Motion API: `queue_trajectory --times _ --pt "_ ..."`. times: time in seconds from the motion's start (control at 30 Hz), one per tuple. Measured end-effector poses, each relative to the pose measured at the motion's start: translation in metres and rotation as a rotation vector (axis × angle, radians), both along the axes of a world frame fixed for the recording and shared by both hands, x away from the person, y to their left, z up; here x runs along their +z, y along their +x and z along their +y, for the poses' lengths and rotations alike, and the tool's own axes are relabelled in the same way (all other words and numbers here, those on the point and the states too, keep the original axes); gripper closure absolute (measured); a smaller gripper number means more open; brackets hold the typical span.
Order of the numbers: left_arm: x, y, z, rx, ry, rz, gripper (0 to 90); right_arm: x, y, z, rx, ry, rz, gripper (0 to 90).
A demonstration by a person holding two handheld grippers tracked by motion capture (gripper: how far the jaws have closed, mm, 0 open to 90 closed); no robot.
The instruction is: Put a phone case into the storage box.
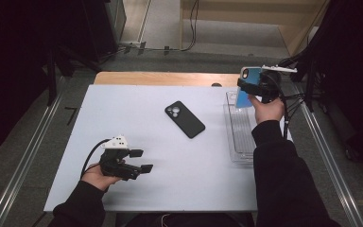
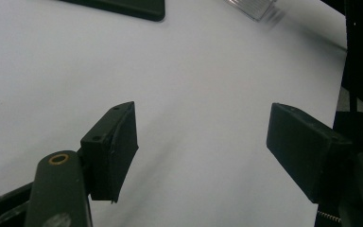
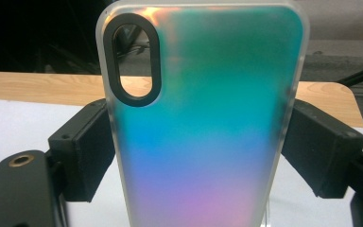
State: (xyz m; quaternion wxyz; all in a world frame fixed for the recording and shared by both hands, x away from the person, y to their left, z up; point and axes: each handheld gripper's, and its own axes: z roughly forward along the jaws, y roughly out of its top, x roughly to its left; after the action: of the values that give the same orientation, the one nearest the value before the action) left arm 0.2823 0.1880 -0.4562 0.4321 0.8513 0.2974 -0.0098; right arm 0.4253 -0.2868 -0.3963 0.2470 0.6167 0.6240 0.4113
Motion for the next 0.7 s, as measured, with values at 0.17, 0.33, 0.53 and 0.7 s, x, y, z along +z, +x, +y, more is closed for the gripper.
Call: queue_trajectory --times 0.17,0.33,0.53,0.7 --pt "0.000 0.000 0.001 0.001 -0.004 0.000 26.2 -0.008 0.009 0.001 -0.014 0.023 0.006 14.6" --pt "0.000 0.000 0.000 0.000 -0.008 0.000 26.2 -0.014 0.016 0.006 -0.029 -0.004 0.000 14.6" --pt "0.000 0.001 0.001 -0.002 -0.010 0.002 26.2 -0.025 0.025 0.007 -0.053 -0.012 0.008 14.6" --pt "0.000 0.001 0.000 -0.005 -0.009 0.004 26.2 -0.034 0.031 0.006 -0.069 0.001 0.021 14.5"
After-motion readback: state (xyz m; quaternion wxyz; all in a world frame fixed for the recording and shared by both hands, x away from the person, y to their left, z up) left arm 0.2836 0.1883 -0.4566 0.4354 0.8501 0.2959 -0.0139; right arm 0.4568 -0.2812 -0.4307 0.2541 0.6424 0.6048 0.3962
